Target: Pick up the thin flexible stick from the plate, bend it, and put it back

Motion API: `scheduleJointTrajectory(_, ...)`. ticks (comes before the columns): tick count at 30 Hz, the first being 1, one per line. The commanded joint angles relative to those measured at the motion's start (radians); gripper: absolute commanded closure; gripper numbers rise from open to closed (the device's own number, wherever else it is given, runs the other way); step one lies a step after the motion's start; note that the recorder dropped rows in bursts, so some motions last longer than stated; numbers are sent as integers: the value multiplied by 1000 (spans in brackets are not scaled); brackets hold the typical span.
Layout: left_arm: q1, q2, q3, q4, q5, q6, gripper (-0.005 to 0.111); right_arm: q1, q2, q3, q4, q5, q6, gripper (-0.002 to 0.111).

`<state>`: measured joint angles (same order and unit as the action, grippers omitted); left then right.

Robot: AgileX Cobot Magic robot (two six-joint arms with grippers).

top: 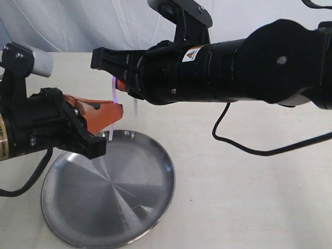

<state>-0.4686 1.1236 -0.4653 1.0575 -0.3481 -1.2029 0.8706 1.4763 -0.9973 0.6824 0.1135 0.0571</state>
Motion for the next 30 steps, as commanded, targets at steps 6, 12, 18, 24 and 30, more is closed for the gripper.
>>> scheduleJointTrajectory(6,-13,8,4,168,40,39,107,-3,-16,-16,94,-113,8,109)
scheduleJointTrajectory(12,-13,8,-20,262,89,39,107,-3,-16,-16,146,-106,8,109)
scheduleJointTrajectory(18,-13,8,-20,310,116,39,107,-3,-16,-16,187,-100,8,109)
scheduleJointTrajectory(24,-13,8,-20,357,116,39,107,-3,-16,-16,210,-97,8,109)
scheduleJointTrajectory(30,-13,8,-22,418,108,39,107,-3,-16,-16,234,-89,8,109)
